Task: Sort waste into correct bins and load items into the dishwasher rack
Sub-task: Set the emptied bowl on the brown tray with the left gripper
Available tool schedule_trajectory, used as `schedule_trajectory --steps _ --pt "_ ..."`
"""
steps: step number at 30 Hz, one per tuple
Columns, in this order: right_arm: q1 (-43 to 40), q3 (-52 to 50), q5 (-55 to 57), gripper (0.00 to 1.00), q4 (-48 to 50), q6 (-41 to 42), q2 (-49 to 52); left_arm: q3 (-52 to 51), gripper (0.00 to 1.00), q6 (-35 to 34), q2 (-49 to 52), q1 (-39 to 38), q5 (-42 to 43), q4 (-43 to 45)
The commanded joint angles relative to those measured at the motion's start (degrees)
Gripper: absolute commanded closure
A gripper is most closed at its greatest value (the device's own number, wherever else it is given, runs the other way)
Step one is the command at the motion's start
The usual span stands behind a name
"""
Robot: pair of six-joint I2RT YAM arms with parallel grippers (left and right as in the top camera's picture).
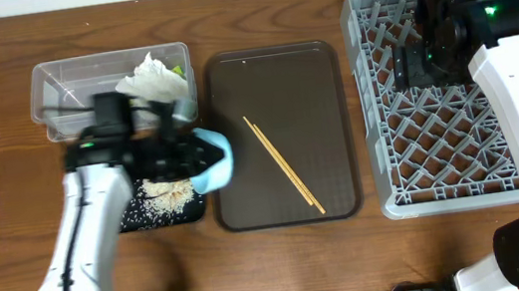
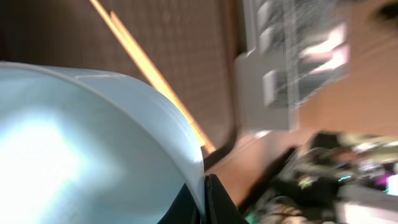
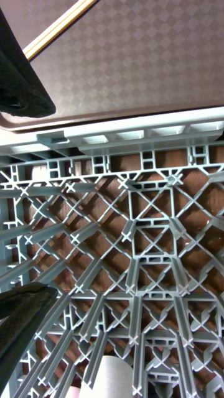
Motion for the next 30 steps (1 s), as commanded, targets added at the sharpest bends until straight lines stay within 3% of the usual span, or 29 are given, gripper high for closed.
schedule_trajectory --steps 1,6,13,19,22,26,30 --pt "-0.26 0.09 0.96 0.16 -0.04 -0.46 0.07 0.9 0.94 -5.42 1.14 -9.75 -17.11 1.86" --pt "-0.26 0.09 0.96 0.16 -0.02 -0.46 0.07 0.9 0.94 -7.93 3.78 -20.59 -23.43 5.86" --pt "-0.26 0.09 0.94 0.16 -0.17 -0.46 0.07 0.9 0.92 -13.05 8.48 -29.62 -31.56 10.84" --pt "-0.26 0.09 0.94 0.16 -0.24 -0.46 0.07 0.9 0.83 -15.96 12.76 -32.83 -31.52 15.23" --pt "-0.26 0.09 0.94 0.16 -0.24 -0.46 0.07 0.9 0.83 -15.96 13.6 -33.64 -31.47 17.25" --pt "-0.26 0.09 0.94 0.16 -0.24 -0.46 0.07 0.98 0.71 -15.93 13.42 -33.73 -31.32 18.95" --pt "-0.26 0.09 0.92 0.13 -0.2 -0.46 0.07 1.07 0.66 -15.89 11.39 -32.48 -31.36 17.18"
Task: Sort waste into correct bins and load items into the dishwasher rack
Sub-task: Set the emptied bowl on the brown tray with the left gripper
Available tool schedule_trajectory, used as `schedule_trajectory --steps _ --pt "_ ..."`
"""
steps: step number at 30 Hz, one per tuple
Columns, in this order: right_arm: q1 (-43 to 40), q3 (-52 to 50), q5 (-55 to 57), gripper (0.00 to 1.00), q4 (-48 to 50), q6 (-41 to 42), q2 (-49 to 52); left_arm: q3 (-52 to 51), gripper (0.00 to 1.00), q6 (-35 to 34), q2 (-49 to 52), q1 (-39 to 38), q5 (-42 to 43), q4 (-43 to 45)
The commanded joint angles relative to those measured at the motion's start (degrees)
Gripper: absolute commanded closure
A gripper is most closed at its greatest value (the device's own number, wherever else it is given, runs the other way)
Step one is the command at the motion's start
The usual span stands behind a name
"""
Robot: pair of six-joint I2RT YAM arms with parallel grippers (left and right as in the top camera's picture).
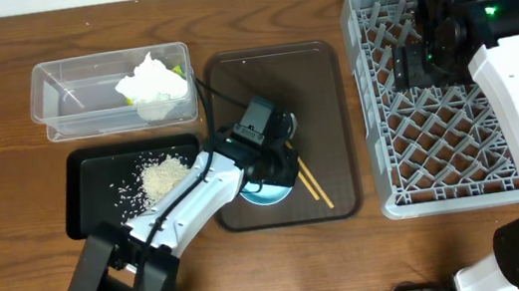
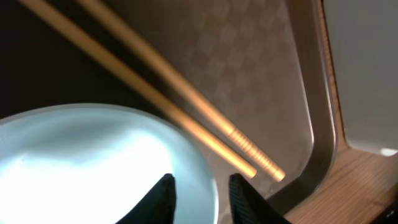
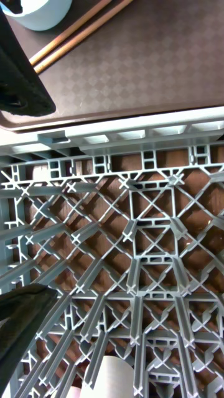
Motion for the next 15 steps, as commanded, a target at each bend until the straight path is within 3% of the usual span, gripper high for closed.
schedule_trajectory --steps 1,7,15 --pt "-0.26 0.09 0.92 0.13 0.0 -0.48 0.07 1.07 0.64 -0.11 -3.04 1.79 -0.72 -1.86" --pt "-0.2 0.09 -1.84 0.1 0.52 -0.5 0.07 1.07 0.57 -0.09 -11.34 9.77 -1.95 -8.81" --pt "2.08 0.02 -14.97 0.09 2.36 -0.72 0.28 1.07 0.41 -0.09 -23.12 25.68 -12.35 -24.2"
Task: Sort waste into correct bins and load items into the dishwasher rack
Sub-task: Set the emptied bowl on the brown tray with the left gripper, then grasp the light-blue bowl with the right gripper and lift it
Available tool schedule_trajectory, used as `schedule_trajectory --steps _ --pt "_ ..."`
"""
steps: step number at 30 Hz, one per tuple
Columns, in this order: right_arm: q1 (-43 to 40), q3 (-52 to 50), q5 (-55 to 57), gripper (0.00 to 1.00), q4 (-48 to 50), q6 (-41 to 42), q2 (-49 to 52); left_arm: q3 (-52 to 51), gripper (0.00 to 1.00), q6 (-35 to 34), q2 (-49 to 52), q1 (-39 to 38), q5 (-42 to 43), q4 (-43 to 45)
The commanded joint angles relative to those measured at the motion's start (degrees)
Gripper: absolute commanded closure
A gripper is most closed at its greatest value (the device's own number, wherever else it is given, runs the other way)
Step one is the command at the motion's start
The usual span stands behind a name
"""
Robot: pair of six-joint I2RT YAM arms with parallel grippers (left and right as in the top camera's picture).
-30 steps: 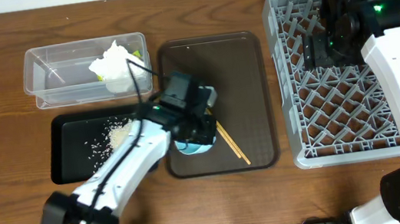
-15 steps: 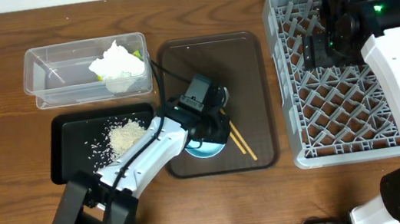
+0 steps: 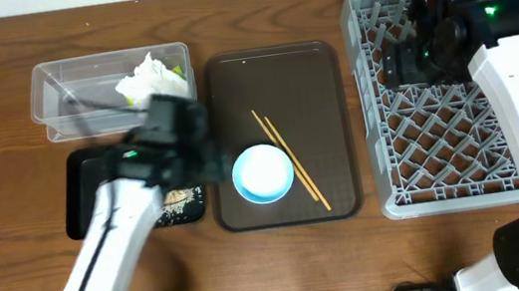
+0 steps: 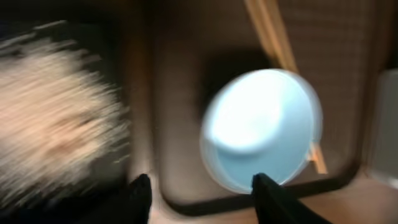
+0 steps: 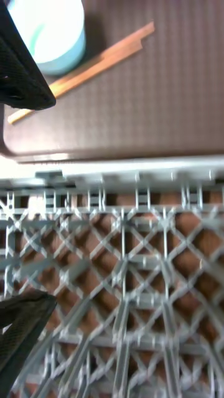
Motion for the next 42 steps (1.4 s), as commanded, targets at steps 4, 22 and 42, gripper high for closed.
schedule_trajectory --steps 4,22,42 --pt "5.53 -0.57 -7.1 0.09 1.81 -0.87 1.22 0.96 0.36 0.13 -6.43 12.33 -5.88 -6.16" --pt "27.41 -5.01 -7.32 0.28 9.42 5.99 14.86 0.94 0.28 0.11 -6.75 21.0 -5.88 -8.28" --pt "30.82 -4.83 -7.74 0.98 10.86 8.63 24.61 0.94 0.27 0.11 -6.75 21.0 -5.86 -8.5"
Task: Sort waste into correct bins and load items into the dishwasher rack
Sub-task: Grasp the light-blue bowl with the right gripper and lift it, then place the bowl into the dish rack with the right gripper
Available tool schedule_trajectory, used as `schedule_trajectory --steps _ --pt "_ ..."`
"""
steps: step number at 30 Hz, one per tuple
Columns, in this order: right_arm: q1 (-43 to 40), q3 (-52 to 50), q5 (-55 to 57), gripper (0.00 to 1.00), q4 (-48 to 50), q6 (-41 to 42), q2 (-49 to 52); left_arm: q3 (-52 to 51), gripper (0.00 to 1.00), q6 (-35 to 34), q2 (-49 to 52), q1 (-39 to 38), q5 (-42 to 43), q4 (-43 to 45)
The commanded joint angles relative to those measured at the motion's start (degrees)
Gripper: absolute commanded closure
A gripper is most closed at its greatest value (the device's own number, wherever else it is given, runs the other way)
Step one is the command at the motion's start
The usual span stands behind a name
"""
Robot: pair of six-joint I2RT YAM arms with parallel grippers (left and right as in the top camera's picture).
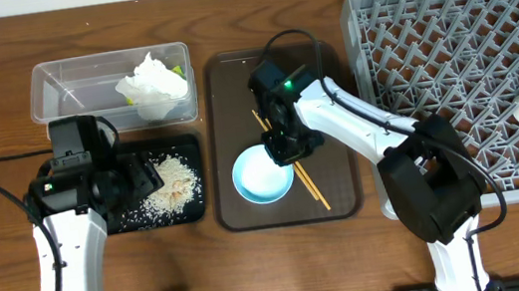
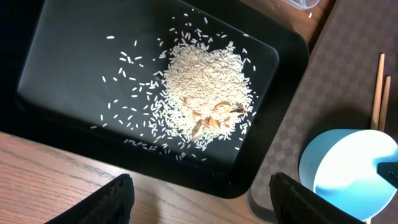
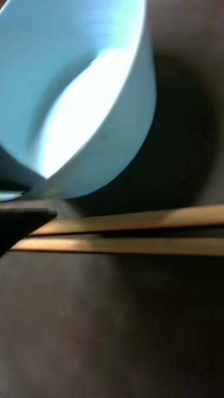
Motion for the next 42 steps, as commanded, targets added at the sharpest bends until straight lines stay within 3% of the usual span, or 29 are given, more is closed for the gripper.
schedule_trajectory --steps 1,9,17,21,26,31,37,42 --pt "0.0 -0.02 -0.24 0.99 0.11 0.48 0.35 0.94 0.27 0.13 0.0 0.24 -0.48 -0.2" --pt "-5.27 0.09 3.8 0.99 0.11 -1.97 -8.41 0.94 0.27 0.13 0.0 0.24 -0.48 -0.2" --pt "-14.36 0.07 29.88 0.99 5.55 -7.76 -23.21 0.94 0.27 0.11 0.0 0.24 -0.46 -0.17" --pt "-18.82 0.07 43.76 0.99 12.07 -16.96 -26.69 0.94 0.27 0.13 0.0 0.24 -0.48 -0.17" --pt "-23.78 0.07 59.32 0.99 21.53 -22.34 -26.34 0.94 0.27 0.11 0.0 0.24 -0.48 -0.15" --pt "-28.94 0.07 61.53 0.99 30.75 -30.1 -23.93 0.94 0.27 0.11 0.0 0.24 -0.48 -0.15" --pt "-32.74 0.07 73.29 0.99 40.52 -39.45 -18.43 0.94 0.27 0.11 0.0 0.24 -0.48 -0.15" --pt "-35.54 0.07 77.02 0.99 45.07 -43.17 -13.2 0.94 0.27 0.11 0.0 0.24 -0.46 -0.17"
